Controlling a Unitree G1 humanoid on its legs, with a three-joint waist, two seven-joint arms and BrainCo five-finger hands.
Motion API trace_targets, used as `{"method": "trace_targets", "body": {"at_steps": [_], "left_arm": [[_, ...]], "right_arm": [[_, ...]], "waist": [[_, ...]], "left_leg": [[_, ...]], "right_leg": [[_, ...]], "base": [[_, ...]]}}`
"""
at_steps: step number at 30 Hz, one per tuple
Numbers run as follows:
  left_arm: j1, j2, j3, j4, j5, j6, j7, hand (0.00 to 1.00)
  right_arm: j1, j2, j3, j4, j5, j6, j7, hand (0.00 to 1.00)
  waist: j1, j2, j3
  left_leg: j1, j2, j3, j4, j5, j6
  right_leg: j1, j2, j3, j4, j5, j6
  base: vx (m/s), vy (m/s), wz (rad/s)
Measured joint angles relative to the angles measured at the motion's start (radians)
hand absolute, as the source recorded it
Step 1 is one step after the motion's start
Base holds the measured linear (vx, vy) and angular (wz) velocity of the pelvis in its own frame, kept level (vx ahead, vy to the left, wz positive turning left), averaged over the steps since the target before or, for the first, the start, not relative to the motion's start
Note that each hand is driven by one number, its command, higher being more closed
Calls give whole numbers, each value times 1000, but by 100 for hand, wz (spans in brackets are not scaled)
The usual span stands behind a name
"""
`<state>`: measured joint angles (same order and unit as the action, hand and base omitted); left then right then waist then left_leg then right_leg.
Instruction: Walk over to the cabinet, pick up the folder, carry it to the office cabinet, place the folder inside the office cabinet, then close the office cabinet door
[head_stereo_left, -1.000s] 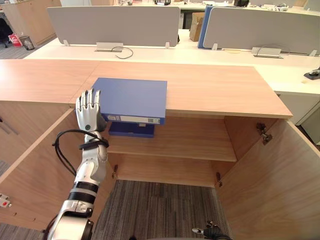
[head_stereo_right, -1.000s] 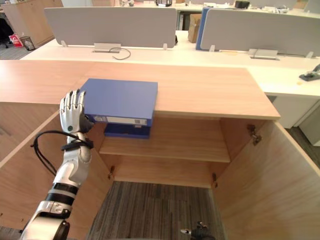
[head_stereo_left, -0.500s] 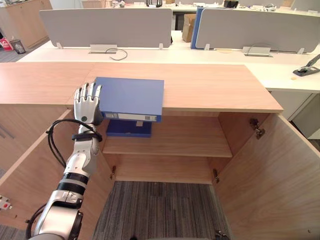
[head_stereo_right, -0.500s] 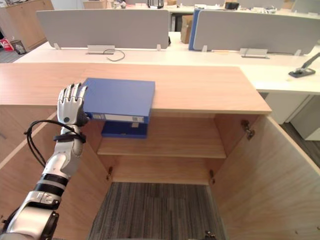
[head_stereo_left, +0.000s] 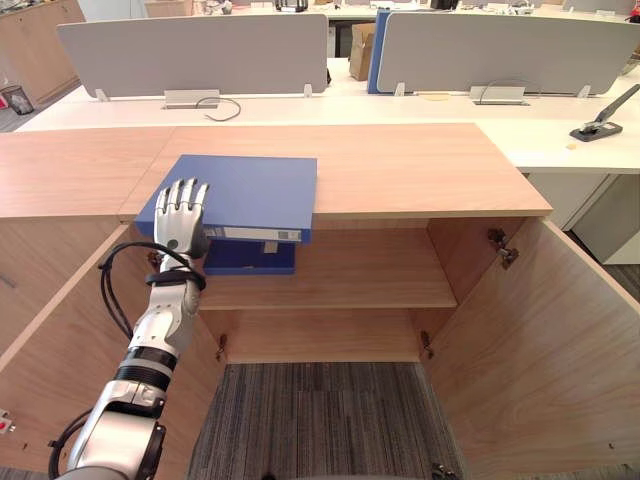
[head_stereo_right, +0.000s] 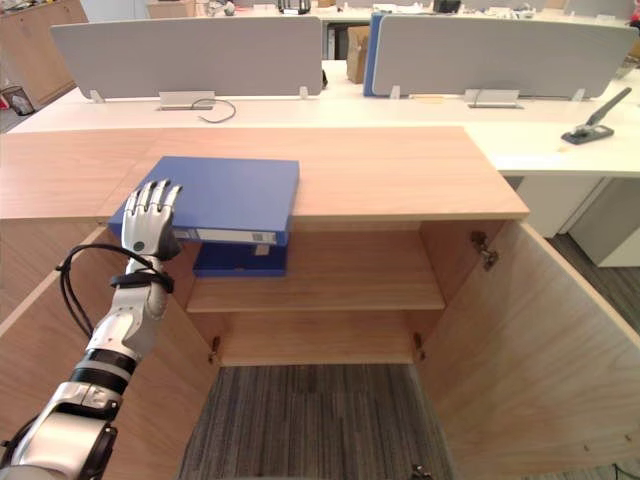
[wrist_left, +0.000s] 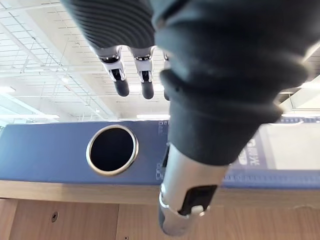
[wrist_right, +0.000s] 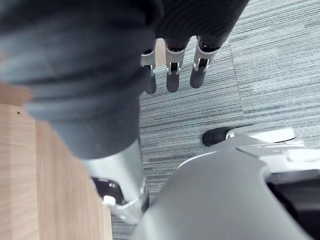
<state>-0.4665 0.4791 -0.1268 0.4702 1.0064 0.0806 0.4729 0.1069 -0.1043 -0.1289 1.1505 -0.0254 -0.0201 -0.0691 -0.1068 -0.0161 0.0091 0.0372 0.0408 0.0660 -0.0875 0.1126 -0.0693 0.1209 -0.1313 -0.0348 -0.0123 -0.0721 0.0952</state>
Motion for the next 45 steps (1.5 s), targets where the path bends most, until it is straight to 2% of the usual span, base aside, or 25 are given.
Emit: {"method": "trace_targets", "body": {"at_steps": [14,26,28,31,33,35,38,41,45], "left_arm": [[-42,4,-9,15,2,-9,15,100],[-69,-2,-10,64,0,-9,30,100],[-45,-32,0,-9,-13,5,30,100],[58,-107,6,-227,-74,9,35,100],[117,-153,-20,-331,-103,-14,37,100],[170,-198,-67,-418,-126,-65,38,100],[212,-241,-88,-489,-157,-114,40,100],[225,-248,-88,-522,-191,-138,41,100],[254,-248,-82,-569,-227,-140,44,100]], "right_arm": [[-3,1,-5,0,1,0,-2,0],[-2,1,-10,2,1,0,-5,0],[-2,1,-9,2,1,0,-10,0],[0,0,-7,1,1,2,-14,0],[1,-2,-6,1,1,5,-15,0],[1,-7,-2,1,1,13,-16,0],[1,-9,4,0,3,18,-23,0],[1,-10,4,-1,4,18,-24,0],[1,-10,6,0,5,19,-24,0]], "waist": [[-15,3,1],[-15,6,-1],[-14,6,-1],[-8,8,1],[-1,11,1],[10,14,0],[13,19,-3],[17,20,-4],[22,18,-5]], "left_leg": [[1,0,9,0,-1,0],[2,0,9,0,-2,0],[1,-1,9,0,-2,1],[1,-2,8,0,-3,3],[1,-2,8,0,-4,3],[1,-2,7,-1,-4,3],[1,-2,7,-4,-4,4],[1,-1,7,-5,-4,4],[0,-1,7,-5,-5,5]], "right_leg": [[0,0,12,-12,9,3],[1,0,12,-13,10,4],[1,-1,12,-14,10,4],[3,-3,11,-16,10,4],[3,-3,11,-16,10,4],[3,-3,10,-16,10,4],[3,-3,10,-16,10,4],[4,-2,10,-16,10,4],[5,-2,9,-17,10,4]], "base": [[-4,2,-2],[0,0,0],[0,0,0],[0,0,0],[0,0,0],[0,0,0],[0,0,0],[0,0,0],[0,0,0]]}}
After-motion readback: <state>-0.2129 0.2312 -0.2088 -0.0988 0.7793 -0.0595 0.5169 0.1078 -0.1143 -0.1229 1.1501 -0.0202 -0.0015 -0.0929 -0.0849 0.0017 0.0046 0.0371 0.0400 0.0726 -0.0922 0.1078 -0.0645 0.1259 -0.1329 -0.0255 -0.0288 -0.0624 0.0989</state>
